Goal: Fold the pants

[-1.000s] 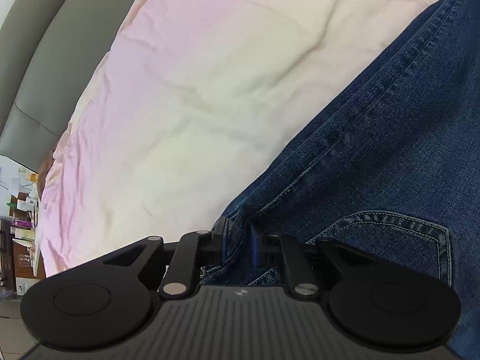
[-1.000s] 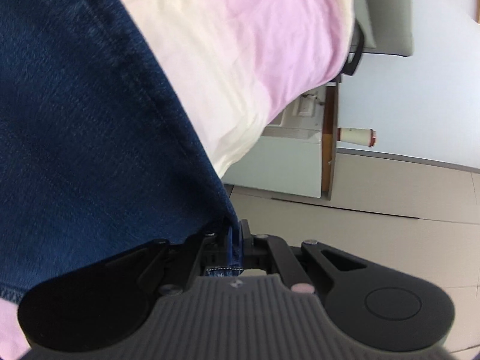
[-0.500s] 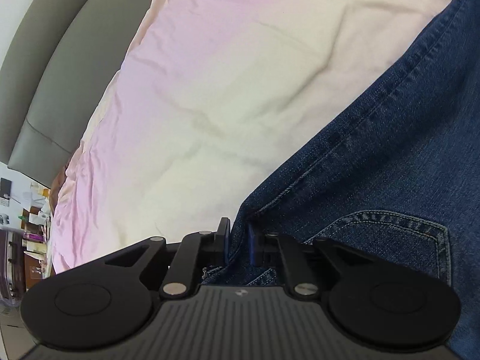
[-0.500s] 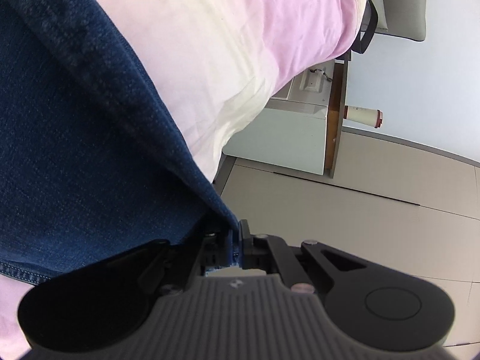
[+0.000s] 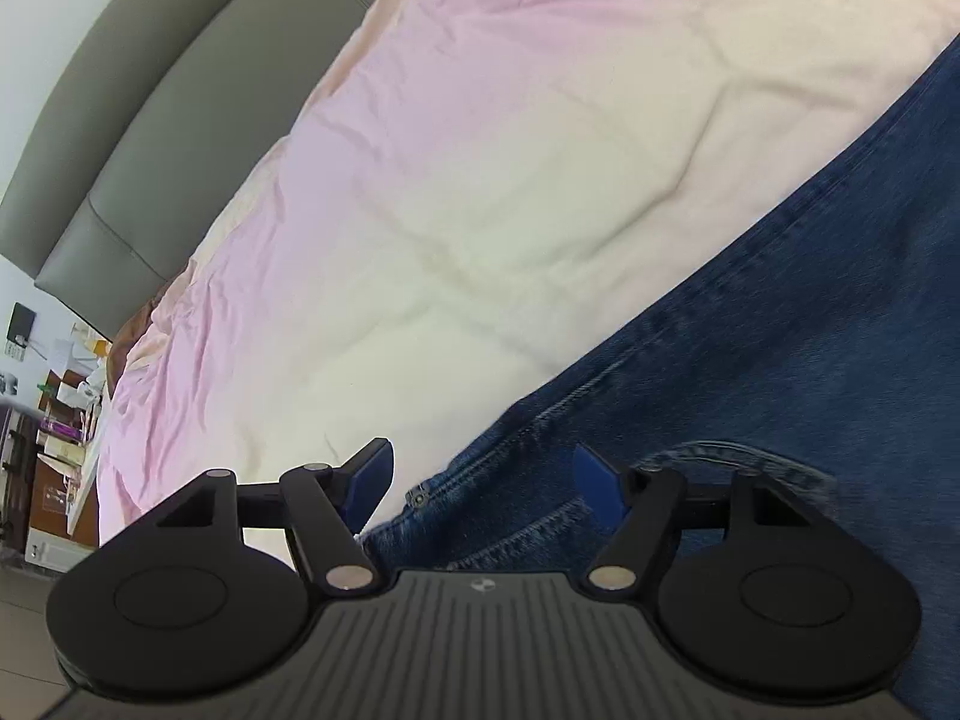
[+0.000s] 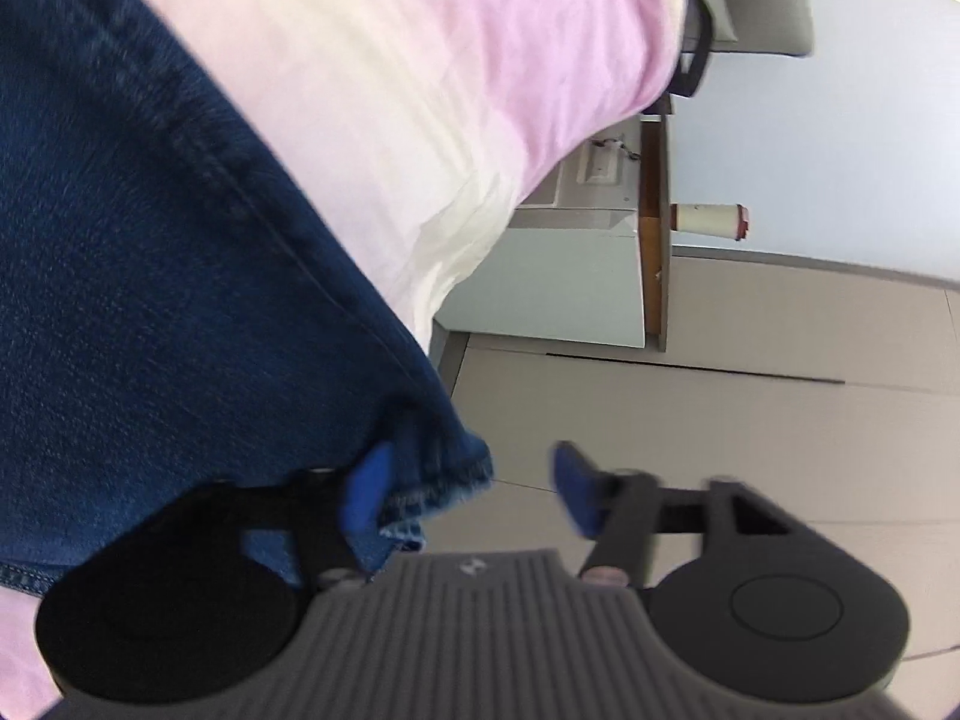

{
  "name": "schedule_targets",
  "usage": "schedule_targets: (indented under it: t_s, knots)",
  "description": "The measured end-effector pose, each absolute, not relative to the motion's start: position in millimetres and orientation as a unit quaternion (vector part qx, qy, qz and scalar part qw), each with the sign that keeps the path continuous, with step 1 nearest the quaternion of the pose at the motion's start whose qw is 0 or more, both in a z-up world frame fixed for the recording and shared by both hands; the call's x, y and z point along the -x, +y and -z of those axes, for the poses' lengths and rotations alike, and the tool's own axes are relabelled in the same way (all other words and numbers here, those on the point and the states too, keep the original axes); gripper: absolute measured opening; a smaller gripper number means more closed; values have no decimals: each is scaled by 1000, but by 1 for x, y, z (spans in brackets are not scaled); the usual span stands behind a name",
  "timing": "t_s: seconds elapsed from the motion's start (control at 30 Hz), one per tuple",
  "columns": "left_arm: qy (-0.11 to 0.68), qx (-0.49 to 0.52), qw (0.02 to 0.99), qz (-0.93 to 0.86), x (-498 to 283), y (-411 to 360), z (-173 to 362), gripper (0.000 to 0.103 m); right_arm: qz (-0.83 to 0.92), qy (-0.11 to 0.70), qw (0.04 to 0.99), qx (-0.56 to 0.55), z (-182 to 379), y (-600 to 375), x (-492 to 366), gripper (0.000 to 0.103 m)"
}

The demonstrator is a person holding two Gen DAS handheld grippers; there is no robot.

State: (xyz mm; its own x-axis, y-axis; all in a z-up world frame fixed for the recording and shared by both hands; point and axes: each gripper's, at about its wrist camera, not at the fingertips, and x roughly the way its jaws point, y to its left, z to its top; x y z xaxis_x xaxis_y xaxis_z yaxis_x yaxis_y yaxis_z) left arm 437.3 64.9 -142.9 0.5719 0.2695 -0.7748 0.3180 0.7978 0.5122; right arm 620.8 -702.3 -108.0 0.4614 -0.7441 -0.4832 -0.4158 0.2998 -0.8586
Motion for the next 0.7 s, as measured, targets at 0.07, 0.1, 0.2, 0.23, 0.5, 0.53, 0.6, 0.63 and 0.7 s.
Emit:
schedule_targets:
  t_s: [0.07, 0.1, 0.2, 0.23, 0.5, 0.53, 0.6, 0.63, 0.7]
  knots:
    - [461, -303, 834, 22, -421, 54, 131, 79, 137, 503, 649, 554, 92, -710, -615, 61]
    - [463, -294, 836, 21, -411, 50, 126, 77, 140, 504, 660, 539, 83, -714, -611, 61]
    - [464, -268, 843, 39, -381, 34, 114, 76, 145, 515, 708, 460, 54, -733, -596, 41]
    - [467, -261, 844, 44, -372, 31, 112, 75, 150, 517, 730, 421, 44, -741, -589, 34]
    - [478, -206, 852, 57, -296, 10, 106, 74, 177, 517, 836, 53, 20, -814, -521, 25]
    - [477, -202, 854, 56, -285, 6, 106, 74, 174, 517, 838, 33, 24, -817, -515, 25]
    - [478, -199, 854, 57, -270, -2, 110, 74, 164, 517, 840, 19, 36, -816, -503, 25]
    - [477, -201, 854, 58, -261, -7, 113, 74, 159, 516, 842, 23, 40, -813, -497, 25]
    - [483, -212, 848, 59, -250, -17, 124, 74, 155, 511, 845, 36, 48, -807, -490, 25]
